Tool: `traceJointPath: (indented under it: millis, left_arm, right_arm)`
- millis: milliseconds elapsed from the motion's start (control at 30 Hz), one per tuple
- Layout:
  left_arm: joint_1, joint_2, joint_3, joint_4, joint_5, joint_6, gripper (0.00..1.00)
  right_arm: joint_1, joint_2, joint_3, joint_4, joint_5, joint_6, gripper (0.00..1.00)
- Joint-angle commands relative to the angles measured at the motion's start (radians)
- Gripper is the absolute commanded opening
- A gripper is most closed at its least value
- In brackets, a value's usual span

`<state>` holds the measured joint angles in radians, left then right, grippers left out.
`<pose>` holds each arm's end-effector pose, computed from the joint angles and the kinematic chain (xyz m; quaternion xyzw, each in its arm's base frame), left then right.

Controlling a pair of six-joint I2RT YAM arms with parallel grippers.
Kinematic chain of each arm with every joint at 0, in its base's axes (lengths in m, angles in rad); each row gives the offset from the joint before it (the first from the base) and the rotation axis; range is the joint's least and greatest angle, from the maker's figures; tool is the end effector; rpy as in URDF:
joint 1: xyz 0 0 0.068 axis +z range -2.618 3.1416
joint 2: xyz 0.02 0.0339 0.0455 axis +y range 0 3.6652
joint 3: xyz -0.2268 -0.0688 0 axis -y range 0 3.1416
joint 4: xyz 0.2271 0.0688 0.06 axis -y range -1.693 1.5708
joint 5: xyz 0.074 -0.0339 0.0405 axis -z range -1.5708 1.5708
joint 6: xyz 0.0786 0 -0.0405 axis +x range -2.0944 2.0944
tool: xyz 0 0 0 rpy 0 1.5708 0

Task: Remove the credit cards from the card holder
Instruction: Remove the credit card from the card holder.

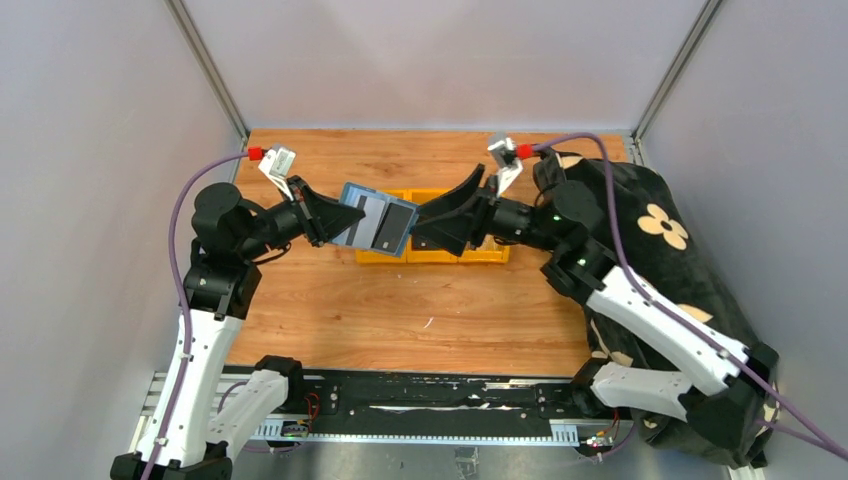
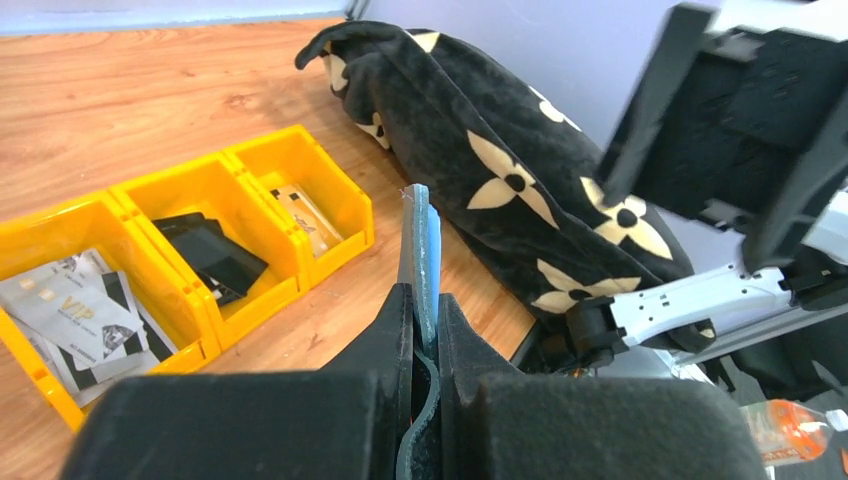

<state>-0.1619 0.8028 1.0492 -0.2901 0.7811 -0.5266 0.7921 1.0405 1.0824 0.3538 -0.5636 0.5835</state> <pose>0.1862 -0.0865 0.3845 0.1377 0.7047 -0.4747 0.5091 0.1522 0.2140 0.4327 -0.2856 0.5055 0.6266 0.5198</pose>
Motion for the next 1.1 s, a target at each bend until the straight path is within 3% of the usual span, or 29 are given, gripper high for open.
traceJointPath:
  millis: [0, 367, 567, 767, 1067]
  left_arm:
    - [0.007, -0.007, 0.009, 0.04, -0.007, -0.009, 0.0]
    - [0.007, -0.017, -0.012, 0.141, 0.047, -0.104, 0.0]
    - [0.007, -0.02, -0.018, 0.178, 0.072, -0.152, 0.0]
    - [0.007, -0.02, -0.065, 0.361, 0.13, -0.319, 0.0]
    - [0.007, -0.012, -0.09, 0.414, 0.163, -0.389, 0.0]
  right_arm:
    - [0.025, 0.096, -0.036, 0.154, -0.103, 0.163, 0.63]
    - [0.025, 0.252, -0.062, 0.36, -0.154, 0.327, 0.64]
    - [0.025, 0.29, -0.065, 0.362, -0.131, 0.336, 0.64]
    - [0.03, 0.314, -0.056, 0.353, -0.107, 0.344, 0.64]
    - [0.033, 0.386, -0.055, 0.668, -0.165, 0.534, 0.53]
